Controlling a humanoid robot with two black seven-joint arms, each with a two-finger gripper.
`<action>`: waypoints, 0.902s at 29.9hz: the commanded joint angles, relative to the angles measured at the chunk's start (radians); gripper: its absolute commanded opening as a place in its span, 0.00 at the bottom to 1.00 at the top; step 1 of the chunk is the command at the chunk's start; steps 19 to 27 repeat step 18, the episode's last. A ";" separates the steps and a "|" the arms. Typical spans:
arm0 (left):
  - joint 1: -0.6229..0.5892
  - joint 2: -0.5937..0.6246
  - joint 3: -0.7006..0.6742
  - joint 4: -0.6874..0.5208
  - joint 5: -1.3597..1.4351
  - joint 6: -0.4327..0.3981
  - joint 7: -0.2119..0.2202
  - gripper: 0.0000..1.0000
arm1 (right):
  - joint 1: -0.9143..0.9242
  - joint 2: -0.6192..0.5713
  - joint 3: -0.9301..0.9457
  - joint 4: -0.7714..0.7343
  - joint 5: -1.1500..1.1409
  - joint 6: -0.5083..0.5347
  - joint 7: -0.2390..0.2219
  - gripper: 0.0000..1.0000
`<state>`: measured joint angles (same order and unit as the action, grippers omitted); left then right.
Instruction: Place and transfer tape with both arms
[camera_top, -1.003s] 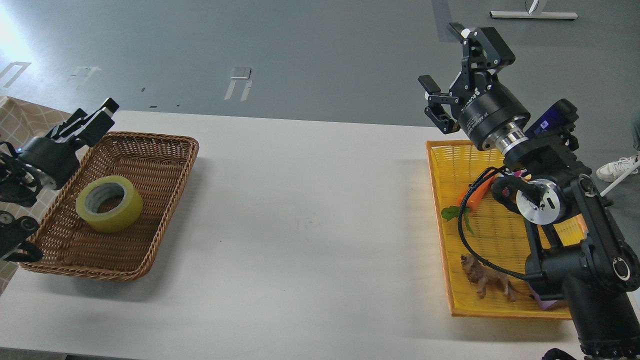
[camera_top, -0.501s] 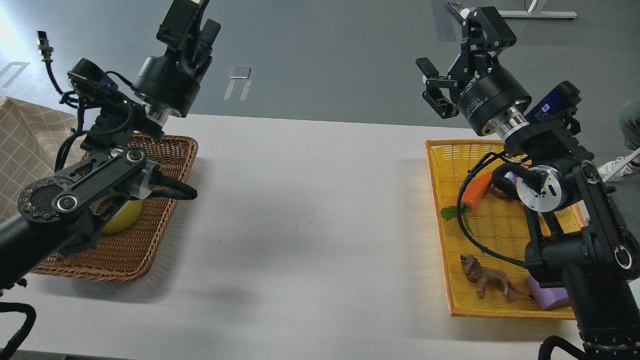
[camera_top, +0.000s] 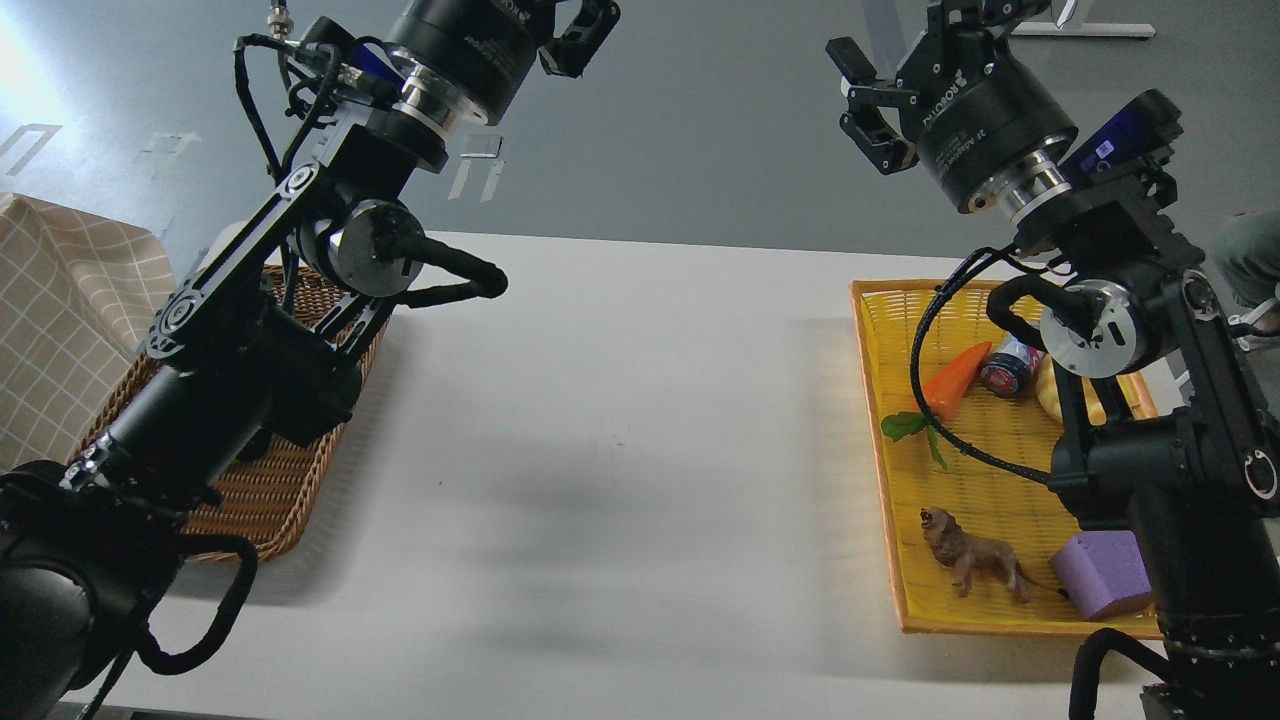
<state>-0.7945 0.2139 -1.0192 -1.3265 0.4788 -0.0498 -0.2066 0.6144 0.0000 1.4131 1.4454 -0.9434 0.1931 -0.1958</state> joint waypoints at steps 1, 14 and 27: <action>0.021 -0.018 -0.029 0.003 0.006 0.004 0.009 0.98 | 0.018 0.000 -0.002 0.001 0.000 0.000 0.001 1.00; 0.117 -0.028 -0.048 0.003 0.014 -0.012 0.013 0.98 | 0.111 0.000 -0.062 -0.005 0.000 0.014 0.004 1.00; 0.118 -0.037 -0.048 0.000 0.018 -0.045 0.007 0.98 | 0.120 0.000 -0.060 -0.002 0.000 0.020 0.007 1.00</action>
